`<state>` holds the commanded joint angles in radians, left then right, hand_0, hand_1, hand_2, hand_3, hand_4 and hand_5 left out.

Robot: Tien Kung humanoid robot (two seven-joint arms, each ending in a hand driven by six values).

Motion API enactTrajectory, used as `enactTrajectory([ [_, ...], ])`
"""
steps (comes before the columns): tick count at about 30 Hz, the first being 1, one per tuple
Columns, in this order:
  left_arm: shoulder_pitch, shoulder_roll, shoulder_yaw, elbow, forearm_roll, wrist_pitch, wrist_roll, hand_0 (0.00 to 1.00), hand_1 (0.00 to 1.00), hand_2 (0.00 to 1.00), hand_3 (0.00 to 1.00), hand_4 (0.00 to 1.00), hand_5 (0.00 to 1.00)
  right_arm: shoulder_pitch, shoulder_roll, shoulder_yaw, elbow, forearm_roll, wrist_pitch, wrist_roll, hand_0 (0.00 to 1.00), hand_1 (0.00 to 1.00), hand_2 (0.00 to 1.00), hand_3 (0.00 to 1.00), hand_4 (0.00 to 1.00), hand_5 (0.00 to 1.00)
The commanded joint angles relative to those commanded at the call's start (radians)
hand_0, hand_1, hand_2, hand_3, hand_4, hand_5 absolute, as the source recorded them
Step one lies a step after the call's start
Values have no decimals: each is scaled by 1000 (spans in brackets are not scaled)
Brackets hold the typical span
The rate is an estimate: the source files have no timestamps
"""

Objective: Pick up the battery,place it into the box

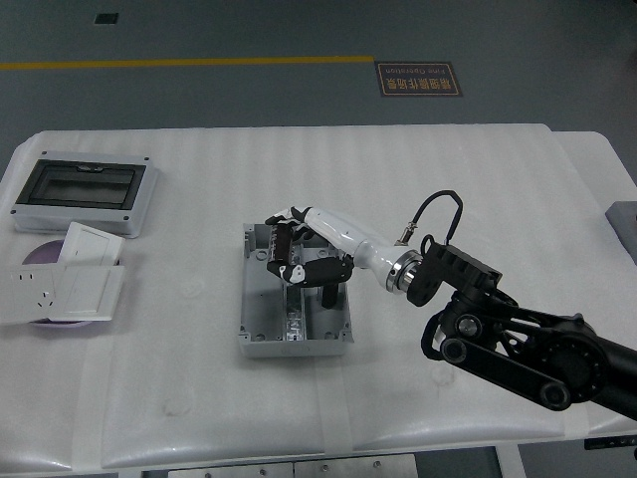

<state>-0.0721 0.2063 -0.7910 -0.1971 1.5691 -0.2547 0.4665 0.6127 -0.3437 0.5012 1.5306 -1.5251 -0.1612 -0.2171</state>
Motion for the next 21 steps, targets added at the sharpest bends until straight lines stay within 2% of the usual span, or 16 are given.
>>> enactTrajectory([
  [3,0,0,-1,0,1,-1,1,648,589,541,581,388,48,0,0,-3,-10,-6,2,0,770,751,789,951,560,260],
  [4,0,0,-1,0,0,-2,1,647,586,539,576,381,47,0,0,-4,-13,-6,3,0,786,758,787,977,680,325],
  [9,-1,-1,2,0,-4,-4,3,647,586,539,576,381,47,-3,1,-10,-36,-13,8,2,786,758,787,977,680,325],
  [10,-2,-1,2,0,-5,-4,4,647,585,538,578,373,39,-4,1,-11,-40,-15,10,1,793,759,766,983,751,357],
  [21,-3,-2,0,0,-3,-14,14,648,583,537,576,366,32,-5,-5,-15,-73,-36,35,3,796,751,750,978,766,366],
])
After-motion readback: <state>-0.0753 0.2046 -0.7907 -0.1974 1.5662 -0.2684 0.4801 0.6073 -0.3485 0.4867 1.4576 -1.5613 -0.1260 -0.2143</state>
